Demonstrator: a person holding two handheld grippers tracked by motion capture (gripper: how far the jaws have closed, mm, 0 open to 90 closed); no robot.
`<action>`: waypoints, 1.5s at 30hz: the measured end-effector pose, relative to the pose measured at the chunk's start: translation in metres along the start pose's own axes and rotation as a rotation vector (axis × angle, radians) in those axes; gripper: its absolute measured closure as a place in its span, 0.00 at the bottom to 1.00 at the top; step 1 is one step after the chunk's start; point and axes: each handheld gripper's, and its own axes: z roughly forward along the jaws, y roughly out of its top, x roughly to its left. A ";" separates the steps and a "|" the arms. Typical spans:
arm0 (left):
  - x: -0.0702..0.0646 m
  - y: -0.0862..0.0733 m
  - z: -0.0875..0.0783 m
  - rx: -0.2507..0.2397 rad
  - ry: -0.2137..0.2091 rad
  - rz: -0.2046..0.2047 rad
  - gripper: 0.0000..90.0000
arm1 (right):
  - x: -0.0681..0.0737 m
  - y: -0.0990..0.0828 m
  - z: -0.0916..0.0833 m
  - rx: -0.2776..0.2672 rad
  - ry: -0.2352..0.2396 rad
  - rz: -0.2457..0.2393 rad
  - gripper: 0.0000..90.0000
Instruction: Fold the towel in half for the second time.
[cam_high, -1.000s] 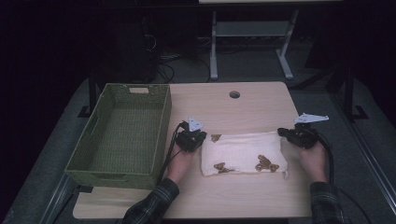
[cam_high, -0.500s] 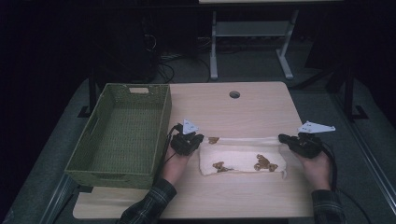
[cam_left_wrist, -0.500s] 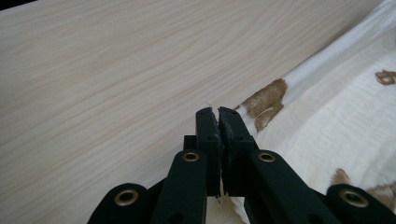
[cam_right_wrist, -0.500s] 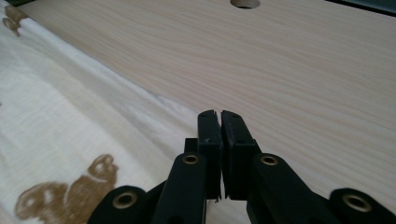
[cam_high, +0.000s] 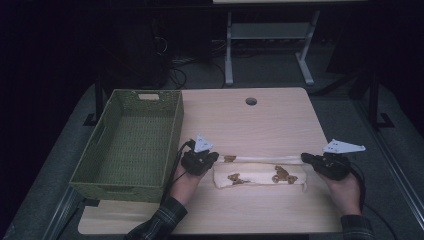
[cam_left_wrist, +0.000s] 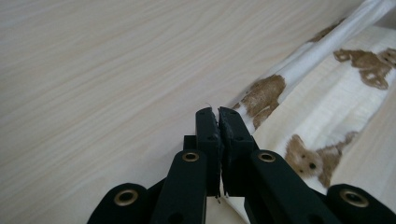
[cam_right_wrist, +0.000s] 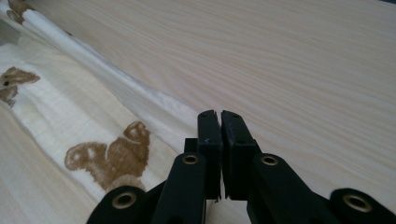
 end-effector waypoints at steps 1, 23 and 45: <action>-0.002 -0.001 -0.001 0.003 -0.004 0.002 0.97 | 0.001 -0.001 -0.001 0.006 0.004 0.003 0.96; -0.024 -0.024 0.000 0.096 -0.078 0.010 0.97 | 0.017 -0.030 -0.013 0.082 0.021 -0.014 0.96; -0.014 0.002 0.002 0.032 -0.065 0.002 0.67 | 0.011 -0.013 -0.015 0.030 0.018 0.055 0.68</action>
